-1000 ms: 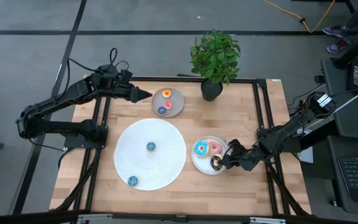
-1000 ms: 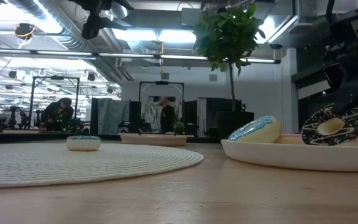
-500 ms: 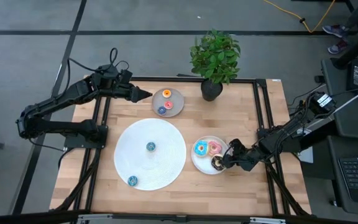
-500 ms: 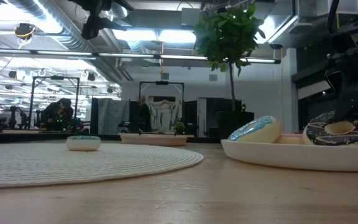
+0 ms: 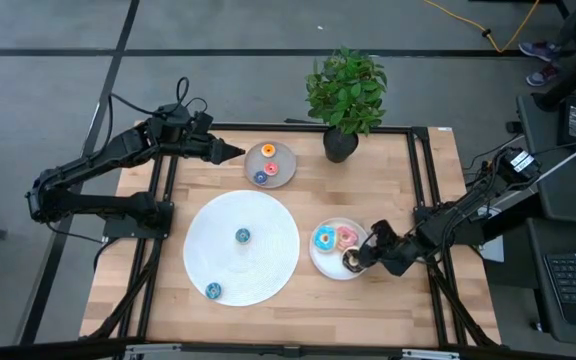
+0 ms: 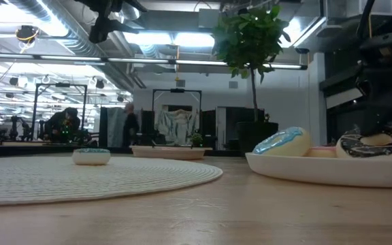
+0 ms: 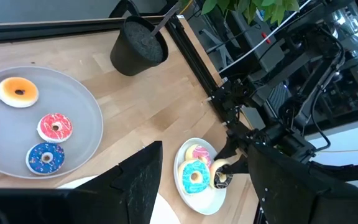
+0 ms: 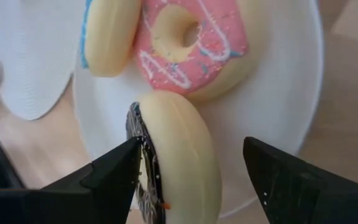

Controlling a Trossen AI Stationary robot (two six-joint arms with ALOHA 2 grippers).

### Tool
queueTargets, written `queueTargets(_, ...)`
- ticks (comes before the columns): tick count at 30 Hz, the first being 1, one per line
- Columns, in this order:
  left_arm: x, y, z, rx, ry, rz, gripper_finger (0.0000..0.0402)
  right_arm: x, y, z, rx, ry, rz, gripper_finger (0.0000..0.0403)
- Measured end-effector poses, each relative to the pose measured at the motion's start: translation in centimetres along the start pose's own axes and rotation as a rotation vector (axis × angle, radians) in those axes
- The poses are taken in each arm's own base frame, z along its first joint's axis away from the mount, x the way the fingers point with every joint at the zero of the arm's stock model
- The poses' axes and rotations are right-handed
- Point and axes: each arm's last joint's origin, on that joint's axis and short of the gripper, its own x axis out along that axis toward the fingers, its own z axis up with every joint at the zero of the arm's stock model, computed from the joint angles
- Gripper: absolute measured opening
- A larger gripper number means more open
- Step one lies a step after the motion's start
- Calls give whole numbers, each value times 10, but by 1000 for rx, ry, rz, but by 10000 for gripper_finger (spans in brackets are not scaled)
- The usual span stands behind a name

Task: Pick & Place donuts
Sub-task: Put the large black donut on the white plate, then put the top small blue donut on the brown plate

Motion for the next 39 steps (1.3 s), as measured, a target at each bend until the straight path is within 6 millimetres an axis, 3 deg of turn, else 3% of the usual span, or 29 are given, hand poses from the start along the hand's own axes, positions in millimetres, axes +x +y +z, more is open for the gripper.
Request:
queueTargets(13, 0, 0, 0, -1, -1, 0, 225, -11, 19, 3, -96, -50, -14, 283)
queueTargets(22, 1, 1, 0, 6, 6, 6, 228, -27, 20, 16, -147, -193, -224, 283)
queueTargets(30, 4, 5, -15, 201, 144, 60, 228, -37, 46, 27, -90, -354, -140, 283)
queueTargets(39, 23, -3, -36, 355, 296, 36, 226, -41, 65, 47, -4, -460, -104, 283)
